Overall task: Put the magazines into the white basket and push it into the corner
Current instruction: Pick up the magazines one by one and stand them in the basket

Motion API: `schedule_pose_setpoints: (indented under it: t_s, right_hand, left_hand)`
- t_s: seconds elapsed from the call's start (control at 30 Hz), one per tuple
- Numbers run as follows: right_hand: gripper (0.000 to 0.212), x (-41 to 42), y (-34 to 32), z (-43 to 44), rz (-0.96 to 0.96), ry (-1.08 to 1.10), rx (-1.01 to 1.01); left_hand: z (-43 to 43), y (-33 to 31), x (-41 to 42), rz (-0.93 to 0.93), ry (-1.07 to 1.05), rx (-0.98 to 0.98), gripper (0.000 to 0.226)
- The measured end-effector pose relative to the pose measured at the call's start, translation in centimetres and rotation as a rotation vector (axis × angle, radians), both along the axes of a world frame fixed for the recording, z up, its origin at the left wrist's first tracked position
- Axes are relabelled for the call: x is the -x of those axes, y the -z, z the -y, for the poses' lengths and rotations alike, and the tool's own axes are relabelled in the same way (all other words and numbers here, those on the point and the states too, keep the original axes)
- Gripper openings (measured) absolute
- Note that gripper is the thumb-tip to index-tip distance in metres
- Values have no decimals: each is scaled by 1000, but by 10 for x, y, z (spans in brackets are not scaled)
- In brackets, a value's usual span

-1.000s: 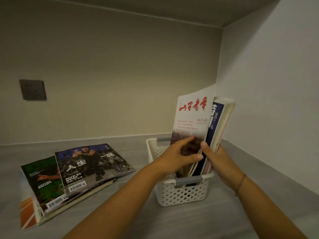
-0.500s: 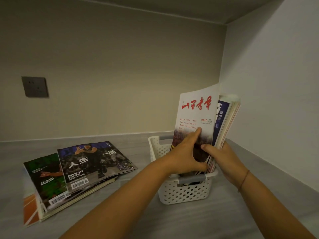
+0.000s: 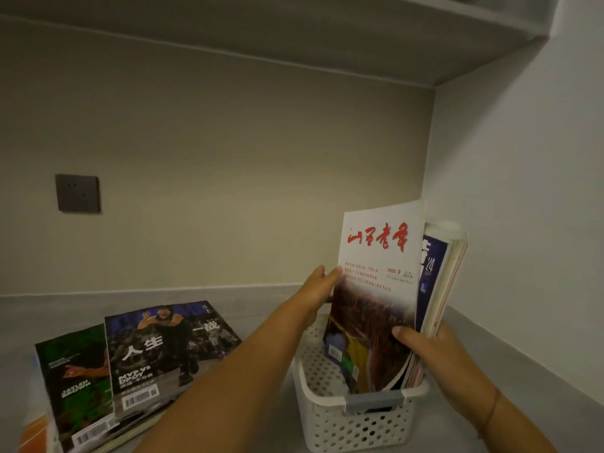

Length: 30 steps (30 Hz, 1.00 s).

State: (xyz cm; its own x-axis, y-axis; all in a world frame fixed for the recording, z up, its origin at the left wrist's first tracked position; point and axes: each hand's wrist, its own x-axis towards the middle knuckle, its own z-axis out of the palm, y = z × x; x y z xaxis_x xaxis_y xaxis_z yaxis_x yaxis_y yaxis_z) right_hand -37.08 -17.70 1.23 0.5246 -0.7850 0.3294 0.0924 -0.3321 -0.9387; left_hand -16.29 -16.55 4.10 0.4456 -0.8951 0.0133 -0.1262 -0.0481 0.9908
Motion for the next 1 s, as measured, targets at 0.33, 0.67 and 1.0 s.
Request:
schedule_pose_setpoints:
  t_s: [0.33,0.67,1.0]
  right_hand:
    - [60,1,-3,-2,21,-51,27]
    - [50,3,-3,-7,4,-21,65]
    - [53,1,-1,-9,18,-15,70]
  left_hand:
    - [32,-12,3,-252,-76,283,23]
    - [30,1,13,-114,124,58,33]
    - [-52,20,-40,367,-349,261,39]
